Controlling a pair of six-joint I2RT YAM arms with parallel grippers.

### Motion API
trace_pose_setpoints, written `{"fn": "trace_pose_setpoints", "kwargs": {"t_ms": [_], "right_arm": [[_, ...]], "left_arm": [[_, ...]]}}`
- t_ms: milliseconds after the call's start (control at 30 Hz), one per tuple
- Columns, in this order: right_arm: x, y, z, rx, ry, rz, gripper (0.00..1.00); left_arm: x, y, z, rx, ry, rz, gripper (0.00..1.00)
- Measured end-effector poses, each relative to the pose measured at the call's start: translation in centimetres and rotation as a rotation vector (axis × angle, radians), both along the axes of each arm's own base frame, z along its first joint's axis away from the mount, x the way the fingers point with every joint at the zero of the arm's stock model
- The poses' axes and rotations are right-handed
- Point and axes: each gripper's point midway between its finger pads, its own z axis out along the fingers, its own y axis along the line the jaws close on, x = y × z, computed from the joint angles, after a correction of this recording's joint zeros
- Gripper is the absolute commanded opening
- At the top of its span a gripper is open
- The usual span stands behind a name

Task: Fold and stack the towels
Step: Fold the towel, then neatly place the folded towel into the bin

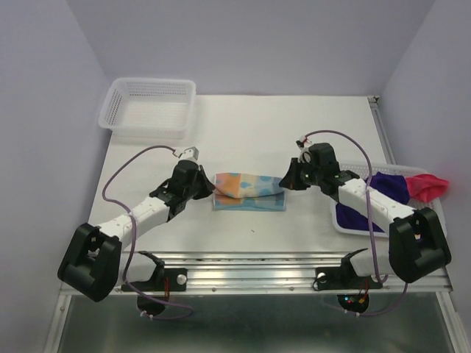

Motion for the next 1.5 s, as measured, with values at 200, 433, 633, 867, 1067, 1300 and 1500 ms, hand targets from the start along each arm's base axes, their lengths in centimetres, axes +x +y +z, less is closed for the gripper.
{"fn": "trace_pose_setpoints", "kwargs": {"t_ms": [200, 433, 633, 867, 1067, 1300, 1500], "right_arm": [[-2.1, -0.6, -1.3, 0.01, 0.034, -0.03, 0.01], [-3.0, -1.0, -1.7, 0.013, 0.05, -0.048, 0.1], [-4.1, -1.4, -3.5, 0.0, 0.098, -0.054, 0.47], [-4.1, -1.7, -2.5, 0.002, 0.066, -0.07, 1.0], [-3.6, -1.4, -0.8, 0.024, 0.02, -0.065, 1.0], [-3.4, -1.5, -0.6, 0.014, 0.018, -0.067, 1.0], [-3.5, -1.6, -0.6, 0.01, 0.02, -0.067, 1.0]], "left_arm": [[-1.7, 1.0, -1.1, -0.022, 0.017, 0.037, 0.0], [-3.1, 1.1, -1.2, -0.068, 0.021, 0.038, 0.1], [-4.0, 0.9, -1.8, -0.069, 0.058, 0.019, 0.7], [-5.3, 1.5, -0.5, -0.097, 0.048, 0.036, 0.99], [-3.1, 0.8, 0.1, -0.059, 0.058, 0.052, 0.99], [-1.8, -0.5, -4.8, 0.05, 0.217, 0.032, 0.94], [-1.2, -1.6, -5.8, 0.112, 0.233, 0.022, 0.67]]}}
